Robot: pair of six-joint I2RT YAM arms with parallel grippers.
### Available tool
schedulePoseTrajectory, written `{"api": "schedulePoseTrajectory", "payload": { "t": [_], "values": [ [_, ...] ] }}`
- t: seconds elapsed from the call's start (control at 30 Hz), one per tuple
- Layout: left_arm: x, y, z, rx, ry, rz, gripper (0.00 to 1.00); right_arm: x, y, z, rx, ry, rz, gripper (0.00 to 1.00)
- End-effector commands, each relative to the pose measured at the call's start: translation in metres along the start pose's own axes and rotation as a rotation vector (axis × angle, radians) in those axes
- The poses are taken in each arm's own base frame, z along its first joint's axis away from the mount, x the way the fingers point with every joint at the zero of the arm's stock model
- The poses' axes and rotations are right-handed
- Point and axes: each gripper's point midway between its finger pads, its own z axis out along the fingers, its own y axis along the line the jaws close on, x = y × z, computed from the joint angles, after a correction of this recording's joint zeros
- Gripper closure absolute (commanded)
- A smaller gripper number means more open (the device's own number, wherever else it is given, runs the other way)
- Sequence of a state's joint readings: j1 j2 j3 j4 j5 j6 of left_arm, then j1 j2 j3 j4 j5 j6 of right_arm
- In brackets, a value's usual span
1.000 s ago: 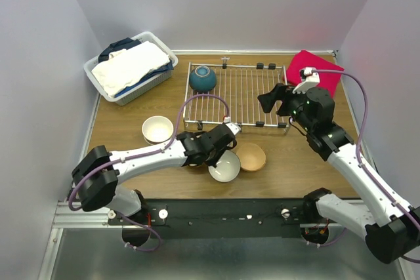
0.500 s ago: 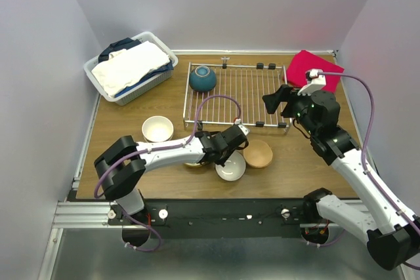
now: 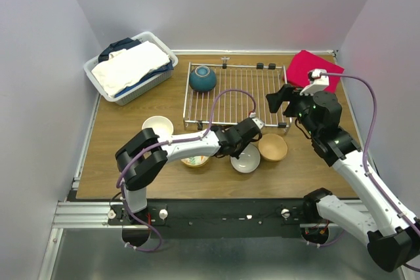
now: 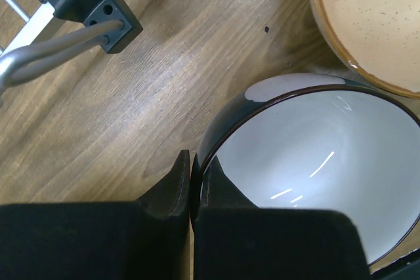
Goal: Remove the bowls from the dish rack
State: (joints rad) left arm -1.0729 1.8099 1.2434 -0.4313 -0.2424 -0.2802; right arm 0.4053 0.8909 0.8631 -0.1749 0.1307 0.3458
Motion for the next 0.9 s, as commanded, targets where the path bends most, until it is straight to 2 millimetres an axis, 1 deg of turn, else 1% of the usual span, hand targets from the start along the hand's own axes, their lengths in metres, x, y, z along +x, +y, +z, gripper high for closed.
{"api": "schedulePoseTrajectory", "payload": {
  "t": [0.0, 0.07, 0.1, 0.17, 0.2, 0.27, 0.33, 0.4, 0.43, 0.47, 0.5, 0.53, 0.6, 0.63, 0.67, 0.73, 0.77, 0.83, 0.87],
  "values": [
    [-0.018, 0.009, -0.001, 0.021, -0.051, -0.035, 1.00, -0.001, -0.010, -0.002, 0.045, -0.006, -0.030, 0.00],
    [-0.017, 0.015, -0.003, 0.017, -0.050, -0.045, 1.00, 0.000, -0.010, -0.001, 0.045, -0.003, -0.034, 0.00],
    [-0.011, 0.017, -0.003, 0.017, -0.034, -0.039, 1.00, 0.001, -0.010, 0.000, 0.045, 0.000, -0.036, 0.00],
    [-0.006, 0.018, -0.005, 0.018, -0.026, -0.040, 1.00, 0.001, -0.010, 0.003, 0.044, 0.000, -0.040, 0.00],
    [0.001, 0.020, -0.005, 0.015, -0.009, -0.037, 1.00, 0.002, -0.010, 0.004, 0.043, 0.003, -0.044, 0.00],
    [0.007, 0.021, -0.007, 0.022, 0.000, -0.038, 1.00, 0.004, -0.010, 0.008, 0.042, 0.008, -0.050, 0.00],
    [0.018, 0.023, -0.006, 0.019, 0.022, -0.042, 1.00, 0.004, -0.008, 0.011, 0.033, 0.013, -0.057, 0.00],
    [0.024, 0.026, -0.008, 0.012, 0.029, -0.048, 0.98, 0.004, -0.006, 0.015, 0.024, 0.019, -0.059, 0.00],
    [0.025, 0.026, -0.009, 0.013, 0.029, -0.057, 0.92, 0.004, -0.004, 0.016, 0.013, 0.021, -0.060, 0.00],
    [0.023, 0.029, -0.012, 0.006, 0.019, -0.064, 0.88, 0.003, -0.002, 0.018, 0.010, 0.019, -0.059, 0.00],
    [0.023, 0.031, -0.013, 0.001, 0.012, -0.071, 0.83, 0.007, -0.002, 0.022, 0.009, 0.033, -0.061, 0.00],
    [0.021, 0.032, -0.016, -0.002, 0.000, -0.079, 0.70, 0.007, 0.000, 0.024, -0.001, 0.037, -0.058, 0.00],
    [0.013, 0.037, -0.024, -0.011, -0.034, -0.096, 0.59, 0.007, 0.001, 0.027, -0.001, 0.040, -0.055, 0.00],
    [0.010, 0.039, -0.027, -0.015, -0.045, -0.103, 0.51, 0.010, 0.002, 0.030, -0.006, 0.050, -0.055, 0.00],
    [0.003, 0.041, -0.033, -0.013, -0.068, -0.112, 0.50, 0.008, 0.002, 0.033, -0.005, 0.045, -0.052, 0.00],
    [-0.006, 0.047, -0.041, -0.023, -0.101, -0.128, 0.39, 0.008, 0.004, 0.037, -0.002, 0.050, -0.036, 0.00],
    [-0.013, 0.050, -0.049, -0.023, -0.127, -0.138, 0.37, 0.008, 0.005, 0.039, -0.007, 0.051, -0.031, 0.00],
    [-0.021, 0.057, -0.059, -0.031, -0.153, -0.144, 0.27, 0.006, 0.007, 0.041, -0.013, 0.051, -0.026, 0.00],
    [-0.028, 0.066, -0.068, -0.042, -0.180, -0.163, 0.26, 0.007, 0.007, 0.043, -0.011, 0.057, -0.024, 0.00]
  ]
}}
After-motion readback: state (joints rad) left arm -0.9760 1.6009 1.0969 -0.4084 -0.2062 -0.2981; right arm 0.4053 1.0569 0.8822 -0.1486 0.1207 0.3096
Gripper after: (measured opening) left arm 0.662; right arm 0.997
